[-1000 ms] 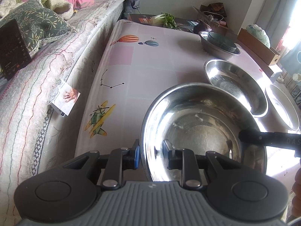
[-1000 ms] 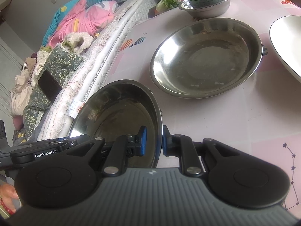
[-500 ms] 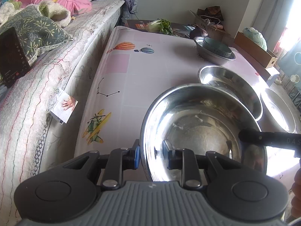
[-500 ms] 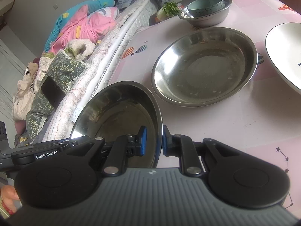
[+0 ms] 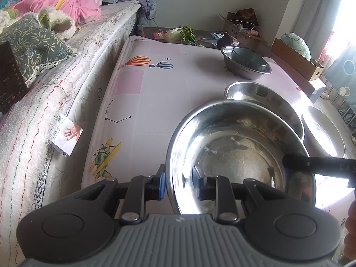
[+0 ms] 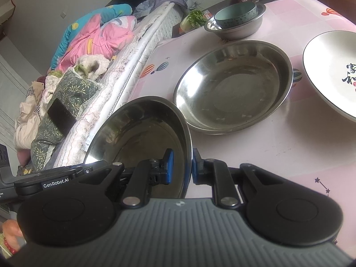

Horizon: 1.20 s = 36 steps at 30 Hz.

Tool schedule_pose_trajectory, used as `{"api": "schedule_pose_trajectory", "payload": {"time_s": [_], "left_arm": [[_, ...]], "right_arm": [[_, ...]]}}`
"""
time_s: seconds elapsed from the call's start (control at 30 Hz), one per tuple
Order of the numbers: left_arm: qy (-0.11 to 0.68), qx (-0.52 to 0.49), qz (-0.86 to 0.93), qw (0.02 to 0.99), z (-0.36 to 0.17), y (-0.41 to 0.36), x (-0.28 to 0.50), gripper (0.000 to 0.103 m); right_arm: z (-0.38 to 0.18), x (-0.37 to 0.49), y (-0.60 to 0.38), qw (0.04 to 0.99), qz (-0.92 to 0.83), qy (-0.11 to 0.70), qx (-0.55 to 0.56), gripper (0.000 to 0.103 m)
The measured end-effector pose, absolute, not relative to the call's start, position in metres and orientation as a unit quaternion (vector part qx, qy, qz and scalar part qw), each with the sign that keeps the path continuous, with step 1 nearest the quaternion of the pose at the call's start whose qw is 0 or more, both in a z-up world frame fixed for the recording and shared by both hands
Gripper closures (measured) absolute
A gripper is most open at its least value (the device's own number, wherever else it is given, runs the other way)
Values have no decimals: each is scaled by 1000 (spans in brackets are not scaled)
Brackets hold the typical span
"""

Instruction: Organize plates and bowls

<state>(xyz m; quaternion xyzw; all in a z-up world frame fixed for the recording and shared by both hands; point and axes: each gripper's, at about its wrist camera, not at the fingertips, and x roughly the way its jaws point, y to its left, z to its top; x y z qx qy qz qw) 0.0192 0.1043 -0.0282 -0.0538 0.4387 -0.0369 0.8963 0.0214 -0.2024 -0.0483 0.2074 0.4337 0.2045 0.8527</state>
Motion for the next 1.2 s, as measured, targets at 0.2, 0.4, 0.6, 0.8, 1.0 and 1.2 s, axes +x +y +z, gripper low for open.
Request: {"api": "schedule_pose_trajectory", "payload": {"time_s": [0.2,0.4,0.6,0.8,1.0,1.2], "left_arm": [[437,-52,-39,897,-27,102,20,78],[438,-52,-38,897,-27,102,21,78],[438,-51,-39,897,-26,101,22,78],[434,-48,-43,899,-22,97,27,78],[428,-43,-58,901,-16,86,41,78],[424,-36,-77,902,-10,68,63,78]], "right_arm": [[-47,21,-204,854,202,432,210,88],[-48,20,-204,854,202,432,210,88],[-48,20,-205,854,201,432,210,88],[-45,21,-208,856,197,428,213,88],[-40,26,-220,861,184,421,218,88],[-36,36,-238,866,164,414,228,88]]}}
